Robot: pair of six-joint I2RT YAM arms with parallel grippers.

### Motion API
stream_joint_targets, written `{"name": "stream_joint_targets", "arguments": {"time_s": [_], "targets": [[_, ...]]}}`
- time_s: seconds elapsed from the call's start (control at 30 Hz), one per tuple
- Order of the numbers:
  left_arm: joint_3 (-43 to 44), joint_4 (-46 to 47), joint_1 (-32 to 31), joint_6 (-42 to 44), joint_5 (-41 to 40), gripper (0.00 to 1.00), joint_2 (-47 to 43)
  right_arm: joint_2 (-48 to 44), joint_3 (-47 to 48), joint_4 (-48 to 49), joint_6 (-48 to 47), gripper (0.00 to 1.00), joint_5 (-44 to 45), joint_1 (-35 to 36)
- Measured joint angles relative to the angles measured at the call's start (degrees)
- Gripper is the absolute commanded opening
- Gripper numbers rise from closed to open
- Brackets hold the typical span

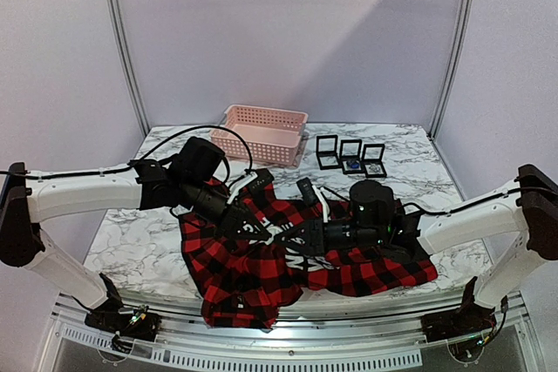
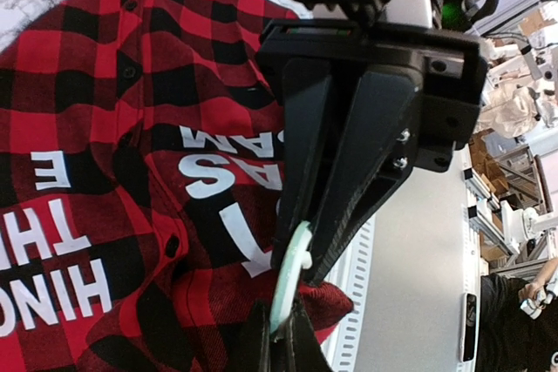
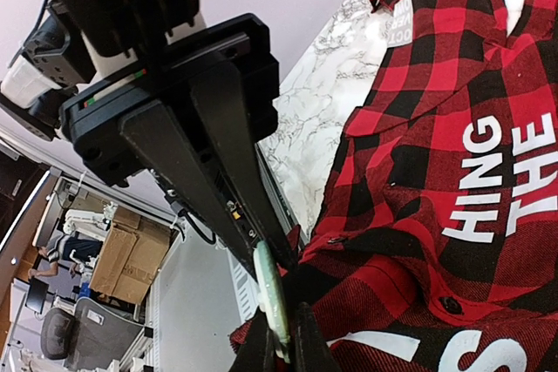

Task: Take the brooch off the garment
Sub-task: Open the brooch with the flattened clothing.

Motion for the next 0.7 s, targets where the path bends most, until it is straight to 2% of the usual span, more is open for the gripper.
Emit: {"name": "stream_joint_targets", "arguments": {"time_s": [0.23, 0.47, 0.6, 0.7], "targets": [[0.0, 0.31, 0.02, 0.0, -0.13, 0.0, 0.0, 0.26, 0.07, -0.42, 0.5, 0.17, 0.04, -0.46], [0.74, 0.59, 0.44, 0.17, 0.22, 0.0, 0.63, -1.86, -2.32, -0.63, -2.4, 0.32, -0.81, -1.79], [1.22, 0.63, 0.55, 0.24, 0.57, 0.0, 1.16, -3.26, -3.48, -0.7, -4.26, 0.43, -1.29, -2.45], [1.25, 0.61, 0.57, 0.24, 1.07, 0.0, 1.29, -6.14, -5.62, -0.68, -5.22, 0.47, -1.16, -2.62]]}}
